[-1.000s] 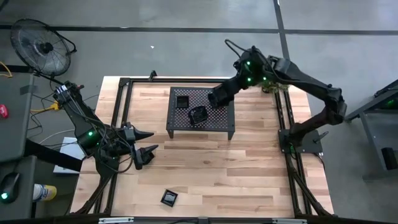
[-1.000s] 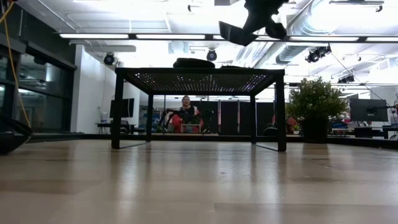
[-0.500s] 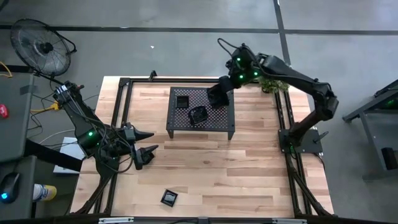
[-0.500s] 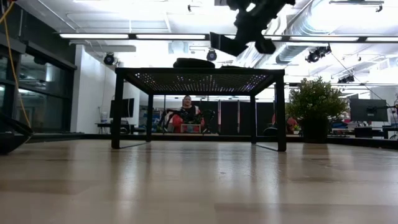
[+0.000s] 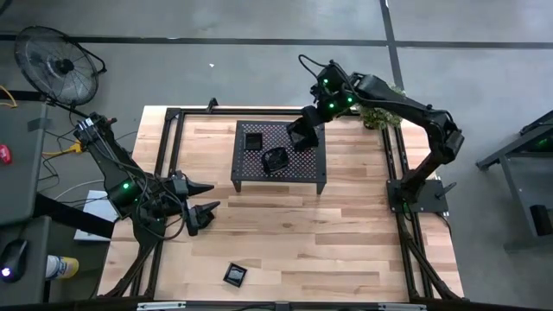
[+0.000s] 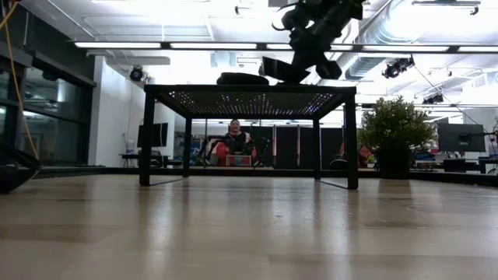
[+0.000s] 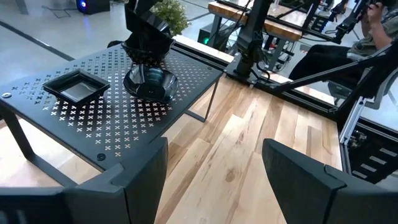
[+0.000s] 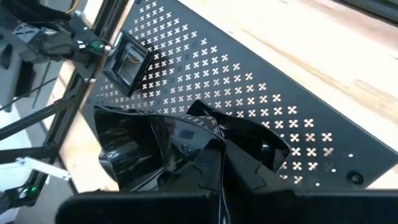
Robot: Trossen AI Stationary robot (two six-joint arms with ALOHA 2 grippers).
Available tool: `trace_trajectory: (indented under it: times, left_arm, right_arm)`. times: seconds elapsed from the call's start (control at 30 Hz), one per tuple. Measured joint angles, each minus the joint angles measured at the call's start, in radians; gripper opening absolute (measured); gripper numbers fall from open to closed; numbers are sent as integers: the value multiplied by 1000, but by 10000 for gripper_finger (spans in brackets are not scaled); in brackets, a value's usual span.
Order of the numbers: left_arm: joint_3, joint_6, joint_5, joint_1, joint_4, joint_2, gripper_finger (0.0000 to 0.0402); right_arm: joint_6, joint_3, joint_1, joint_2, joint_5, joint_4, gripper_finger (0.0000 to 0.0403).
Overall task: Pick & Place Mini shaped plates
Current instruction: Stack the black distorted plate on top of the black distorted plates on the shelf
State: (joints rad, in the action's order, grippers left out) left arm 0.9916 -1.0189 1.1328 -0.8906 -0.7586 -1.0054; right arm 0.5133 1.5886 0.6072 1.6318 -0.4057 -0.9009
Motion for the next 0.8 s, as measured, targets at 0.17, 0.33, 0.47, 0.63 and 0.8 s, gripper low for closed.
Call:
trace_trajectory:
  times: [0.17,0.33,0.47,0.63,0.8]
  left_arm:
    - [0,-7,-1,0,0,0,257]
    - [0,-8,-1,0,0,0,257]
    - [0,-8,-1,0,-1,0,257]
    - [0,-10,-1,0,-3,0,257]
    - [0,-10,-1,0,-3,0,257]
  right_arm:
    - [-16,1,22,0,-47,0,0]
    - [-25,53,22,0,-47,0,0]
    - [-43,96,22,4,-42,-55,0]
    - [-67,120,22,27,-30,-166,0]
    - [-46,120,21,32,-21,-175,0]
